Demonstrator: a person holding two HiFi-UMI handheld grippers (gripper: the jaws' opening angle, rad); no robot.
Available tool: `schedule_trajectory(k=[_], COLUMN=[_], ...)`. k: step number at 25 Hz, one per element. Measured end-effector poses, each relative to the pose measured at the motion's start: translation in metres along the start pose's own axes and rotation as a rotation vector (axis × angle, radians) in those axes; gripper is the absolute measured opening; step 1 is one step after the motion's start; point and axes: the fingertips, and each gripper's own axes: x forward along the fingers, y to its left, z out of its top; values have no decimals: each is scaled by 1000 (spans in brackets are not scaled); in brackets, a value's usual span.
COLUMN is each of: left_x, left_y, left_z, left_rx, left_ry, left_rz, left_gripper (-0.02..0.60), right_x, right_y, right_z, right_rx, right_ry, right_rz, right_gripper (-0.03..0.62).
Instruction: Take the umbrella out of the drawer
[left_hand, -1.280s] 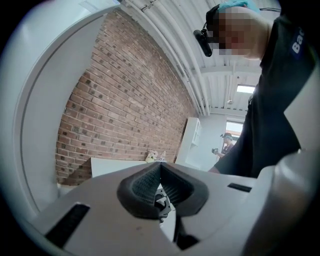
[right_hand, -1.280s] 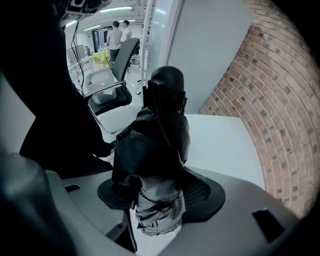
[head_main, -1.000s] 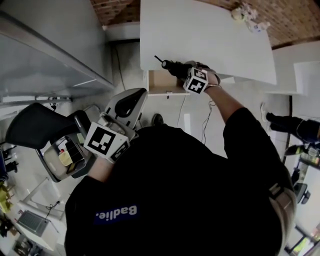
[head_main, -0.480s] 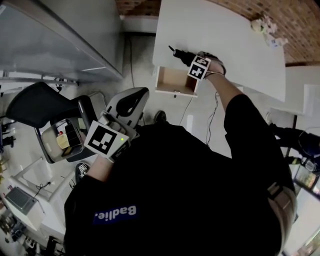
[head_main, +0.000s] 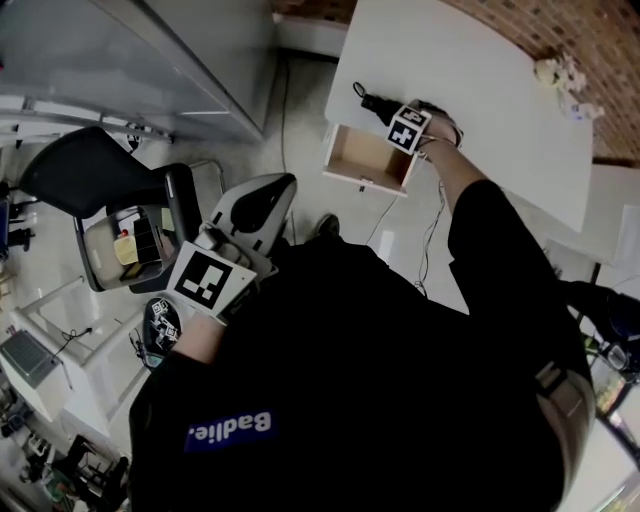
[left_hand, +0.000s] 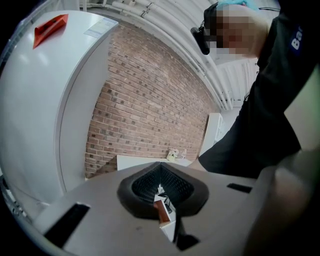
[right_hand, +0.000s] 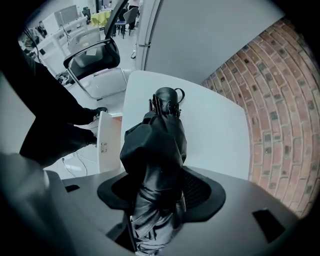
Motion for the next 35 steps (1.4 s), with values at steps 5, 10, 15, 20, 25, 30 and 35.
schedule_trajectory(k=[5,10,15,20,25,30,35], left_x=[2,5,9,22,32,40,45], left_y=[-7,-13,-20,-31,-40,-40,-41], left_z=[2,3,7,11,18,19,21], left_rx=[16,33,44,50,65,79,73], left_ry=[-1,1,-6,-3,-4,8,15], left_rz=[-5,-32,-86,-159,-232,-285,-327], left_gripper=[2,3,3,2,3,2,3], right_x=[-1,-17,-54,-94,-128,-154,-184], right_y=[1,-2,-2,1,13,23,44], right_z=[2,6,5,2,2,6,21], right_rx=[1,38,89,168,379,630,715], right_ry=[-28,-89,-166,-255,-377,-508,-605], right_rz=[-7,-52,-92,-137,-104,-47,-13], right_gripper=[268,279,279,279,279,278,214])
